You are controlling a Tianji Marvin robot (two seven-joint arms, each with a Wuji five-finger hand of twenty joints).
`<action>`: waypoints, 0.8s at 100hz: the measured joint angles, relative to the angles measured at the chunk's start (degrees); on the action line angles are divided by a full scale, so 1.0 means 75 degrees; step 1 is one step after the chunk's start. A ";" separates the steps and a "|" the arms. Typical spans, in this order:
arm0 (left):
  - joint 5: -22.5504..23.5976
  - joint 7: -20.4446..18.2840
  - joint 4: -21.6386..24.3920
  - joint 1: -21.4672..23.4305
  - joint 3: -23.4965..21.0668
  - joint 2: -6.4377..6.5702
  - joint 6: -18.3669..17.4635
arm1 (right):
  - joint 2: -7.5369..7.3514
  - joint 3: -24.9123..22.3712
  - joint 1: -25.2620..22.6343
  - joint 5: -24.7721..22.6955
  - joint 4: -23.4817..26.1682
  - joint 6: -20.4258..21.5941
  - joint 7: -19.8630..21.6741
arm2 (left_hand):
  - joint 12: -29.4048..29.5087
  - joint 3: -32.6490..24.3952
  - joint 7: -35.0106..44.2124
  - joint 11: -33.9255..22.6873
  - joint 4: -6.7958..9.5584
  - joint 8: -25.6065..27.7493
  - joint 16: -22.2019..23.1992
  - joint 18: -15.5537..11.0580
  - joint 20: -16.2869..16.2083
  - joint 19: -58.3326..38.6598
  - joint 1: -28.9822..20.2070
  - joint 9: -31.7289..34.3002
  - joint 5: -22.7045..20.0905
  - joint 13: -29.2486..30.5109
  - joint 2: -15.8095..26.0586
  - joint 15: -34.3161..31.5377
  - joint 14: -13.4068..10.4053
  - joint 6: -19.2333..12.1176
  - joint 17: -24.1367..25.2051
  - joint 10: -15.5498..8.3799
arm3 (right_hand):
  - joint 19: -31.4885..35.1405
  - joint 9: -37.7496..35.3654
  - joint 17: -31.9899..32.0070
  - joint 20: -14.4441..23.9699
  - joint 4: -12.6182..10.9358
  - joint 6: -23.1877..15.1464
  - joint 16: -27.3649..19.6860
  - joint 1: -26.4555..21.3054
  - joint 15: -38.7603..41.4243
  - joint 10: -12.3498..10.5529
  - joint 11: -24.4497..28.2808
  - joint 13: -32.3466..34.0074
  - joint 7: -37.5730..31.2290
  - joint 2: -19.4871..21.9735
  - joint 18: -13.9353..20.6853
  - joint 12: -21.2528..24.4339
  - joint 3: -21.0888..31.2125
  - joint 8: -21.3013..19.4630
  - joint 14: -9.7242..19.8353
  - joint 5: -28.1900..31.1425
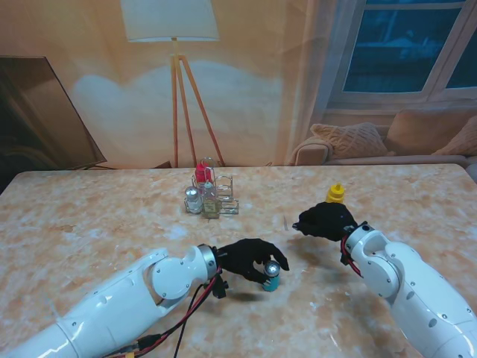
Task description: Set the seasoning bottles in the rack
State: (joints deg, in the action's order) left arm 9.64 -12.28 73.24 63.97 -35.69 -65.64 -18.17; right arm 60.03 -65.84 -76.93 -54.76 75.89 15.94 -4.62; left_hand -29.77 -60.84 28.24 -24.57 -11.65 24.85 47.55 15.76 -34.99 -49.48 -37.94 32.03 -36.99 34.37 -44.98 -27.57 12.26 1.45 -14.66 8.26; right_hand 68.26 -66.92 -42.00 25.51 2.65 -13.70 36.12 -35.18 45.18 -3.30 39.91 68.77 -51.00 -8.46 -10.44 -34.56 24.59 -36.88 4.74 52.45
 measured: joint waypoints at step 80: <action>0.0038 0.0150 -0.0156 -0.0082 0.0116 -0.0106 0.0068 | -0.0002 0.0027 0.0015 0.0007 -0.0013 -0.0008 -0.0003 | -0.0661 0.1195 0.1724 -0.1254 -0.0742 0.0057 0.1099 -0.0486 -0.0477 -0.1171 -0.1111 0.1268 -0.0634 0.1523 -0.0111 -0.1177 -0.0378 -0.0048 -0.1264 -0.0271 | 0.0000 0.0000 0.0000 0.0000 0.0000 0.0000 0.0000 0.0000 0.0000 0.0000 0.0000 0.0000 0.0000 0.0000 0.0000 0.0000 0.0000 0.0000 0.0000 0.0000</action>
State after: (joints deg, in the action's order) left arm 9.93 -11.16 72.07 63.35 -34.82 -66.43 -17.66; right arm 60.02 -65.64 -76.82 -54.71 75.80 15.88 -4.65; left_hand -34.73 -51.88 41.17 -33.97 -17.21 25.28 55.79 12.12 -38.57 -58.27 -46.27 41.54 -41.74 45.79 -45.81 -36.39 9.42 1.09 -24.14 6.23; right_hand 68.26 -66.92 -42.00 25.51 2.65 -13.70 36.12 -35.18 45.18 -3.30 39.91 68.77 -51.00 -8.46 -10.44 -34.56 24.59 -36.88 4.74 52.45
